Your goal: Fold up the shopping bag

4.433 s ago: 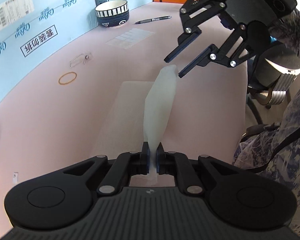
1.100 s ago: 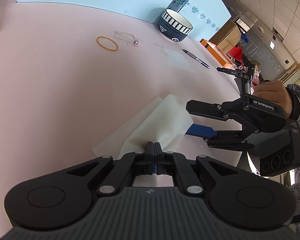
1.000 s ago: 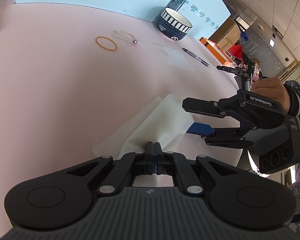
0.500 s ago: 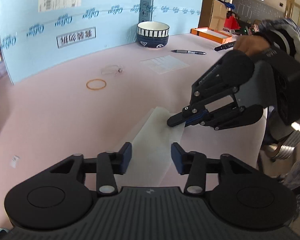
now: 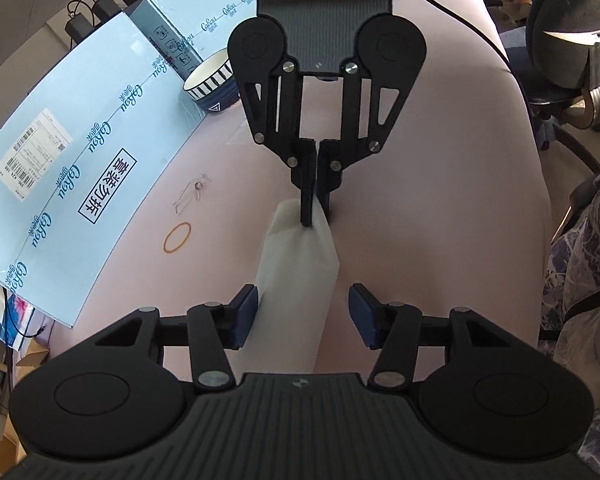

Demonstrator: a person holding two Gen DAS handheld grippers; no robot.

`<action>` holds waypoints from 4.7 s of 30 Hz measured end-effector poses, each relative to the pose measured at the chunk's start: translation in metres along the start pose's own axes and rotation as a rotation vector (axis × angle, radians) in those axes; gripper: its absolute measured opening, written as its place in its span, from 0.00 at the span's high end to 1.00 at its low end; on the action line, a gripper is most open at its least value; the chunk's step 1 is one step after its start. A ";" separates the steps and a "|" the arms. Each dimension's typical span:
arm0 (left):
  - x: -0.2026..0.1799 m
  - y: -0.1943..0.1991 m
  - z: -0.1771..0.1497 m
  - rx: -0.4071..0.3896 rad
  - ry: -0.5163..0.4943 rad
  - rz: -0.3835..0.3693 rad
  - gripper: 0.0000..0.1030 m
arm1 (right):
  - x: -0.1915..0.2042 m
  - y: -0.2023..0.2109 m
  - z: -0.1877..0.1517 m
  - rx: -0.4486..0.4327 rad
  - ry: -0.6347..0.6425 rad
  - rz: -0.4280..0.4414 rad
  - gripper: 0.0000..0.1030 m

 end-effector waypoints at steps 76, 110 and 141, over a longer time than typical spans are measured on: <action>0.076 -0.064 -0.120 0.019 1.067 -0.711 0.94 | -0.038 -0.002 -0.037 -0.447 -1.331 0.159 0.89; 0.084 0.022 -0.065 -0.373 1.189 0.039 0.72 | -0.033 -0.006 -0.043 -0.440 -1.263 0.050 1.00; 0.027 -0.024 -0.100 -0.221 1.234 0.186 0.81 | -0.056 0.056 -0.015 -0.304 -0.568 -0.678 0.70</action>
Point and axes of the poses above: each gripper's, at about its wrist camera, not at the fingertips, and y roughly against the way its jaws point, x to its left, z to its top, the point moved 6 cm from there along -y, roughly the way its jaws point, and after that the axes turned 11 degrees about -y, right-handed, at the moved point
